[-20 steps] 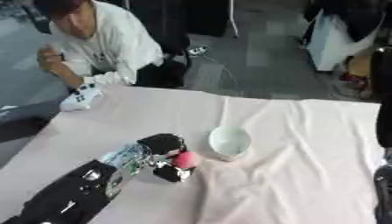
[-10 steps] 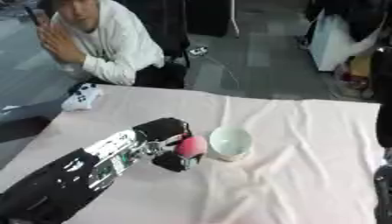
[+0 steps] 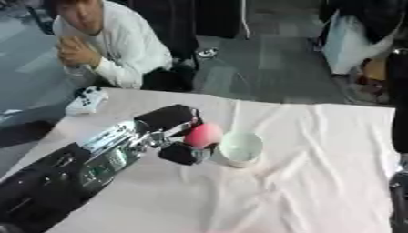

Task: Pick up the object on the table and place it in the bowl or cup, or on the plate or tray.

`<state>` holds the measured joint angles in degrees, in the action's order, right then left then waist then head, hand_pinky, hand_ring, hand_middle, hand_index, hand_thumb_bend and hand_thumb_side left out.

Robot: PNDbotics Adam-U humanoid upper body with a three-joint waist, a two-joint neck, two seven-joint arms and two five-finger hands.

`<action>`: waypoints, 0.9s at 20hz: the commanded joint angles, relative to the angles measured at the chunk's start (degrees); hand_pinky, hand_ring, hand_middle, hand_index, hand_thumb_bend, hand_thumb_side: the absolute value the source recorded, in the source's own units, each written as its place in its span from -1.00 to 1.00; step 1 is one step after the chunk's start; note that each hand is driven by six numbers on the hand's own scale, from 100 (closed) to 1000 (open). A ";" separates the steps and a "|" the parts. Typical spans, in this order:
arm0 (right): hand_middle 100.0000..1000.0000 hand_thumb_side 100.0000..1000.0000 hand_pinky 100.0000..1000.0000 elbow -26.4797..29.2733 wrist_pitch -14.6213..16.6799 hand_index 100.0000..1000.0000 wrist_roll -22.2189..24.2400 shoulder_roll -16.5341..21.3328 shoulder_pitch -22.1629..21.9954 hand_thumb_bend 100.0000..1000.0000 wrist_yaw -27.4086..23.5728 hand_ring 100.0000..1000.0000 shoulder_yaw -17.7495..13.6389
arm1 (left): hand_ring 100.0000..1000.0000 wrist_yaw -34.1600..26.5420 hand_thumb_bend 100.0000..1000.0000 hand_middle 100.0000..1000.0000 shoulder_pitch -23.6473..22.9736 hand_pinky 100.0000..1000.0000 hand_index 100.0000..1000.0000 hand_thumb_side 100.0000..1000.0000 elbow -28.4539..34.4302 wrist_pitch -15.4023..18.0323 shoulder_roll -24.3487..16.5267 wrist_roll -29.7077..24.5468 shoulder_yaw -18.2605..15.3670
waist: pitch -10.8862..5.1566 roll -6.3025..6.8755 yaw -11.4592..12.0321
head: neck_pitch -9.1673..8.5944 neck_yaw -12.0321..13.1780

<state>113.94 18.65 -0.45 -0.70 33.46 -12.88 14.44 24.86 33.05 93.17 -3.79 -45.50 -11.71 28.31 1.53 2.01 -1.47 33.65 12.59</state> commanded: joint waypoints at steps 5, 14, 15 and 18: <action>-0.39 0.39 -1.00 0.65 -0.30 -0.12 0.22 0.64 0.75 -1.00 -0.02 -0.49 -0.11 | -1.00 -6.11 -1.00 -1.00 2.74 -1.00 -0.53 0.06 2.29 -3.03 -2.23 -2.11 -1.96 | -0.82 0.16 0.08 | 0.51 -1.19; -0.39 0.39 -1.00 0.65 -0.51 -0.12 0.40 0.29 0.69 -1.00 -0.13 -0.49 0.01 | -1.00 -4.54 -1.00 -1.00 8.46 -1.00 -0.52 0.08 -5.61 2.00 0.63 -3.63 -0.49 | -0.85 0.35 -0.41 | 1.14 -0.96; -0.39 0.39 -1.00 0.65 -0.52 -0.12 0.42 0.21 0.69 -1.00 -0.14 -0.49 0.03 | -1.00 -4.14 -1.00 -1.00 9.11 -1.00 -0.52 0.09 -7.11 3.01 1.19 -3.54 -0.39 | -0.84 0.38 -0.51 | 1.20 -0.98; -0.39 0.39 -1.00 0.65 -0.54 -0.12 0.45 -0.02 0.69 -1.00 -0.16 -0.49 0.06 | -1.00 -2.97 -1.00 -1.00 10.86 -1.00 -0.52 0.09 -11.22 6.32 2.54 -3.29 -0.16 | -0.77 0.49 -0.80 | 1.41 -0.98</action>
<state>113.94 18.18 0.01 -0.34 33.46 -12.88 14.46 21.29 42.36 83.10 1.14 -42.56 -15.12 28.58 1.37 2.39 -2.22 34.74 12.10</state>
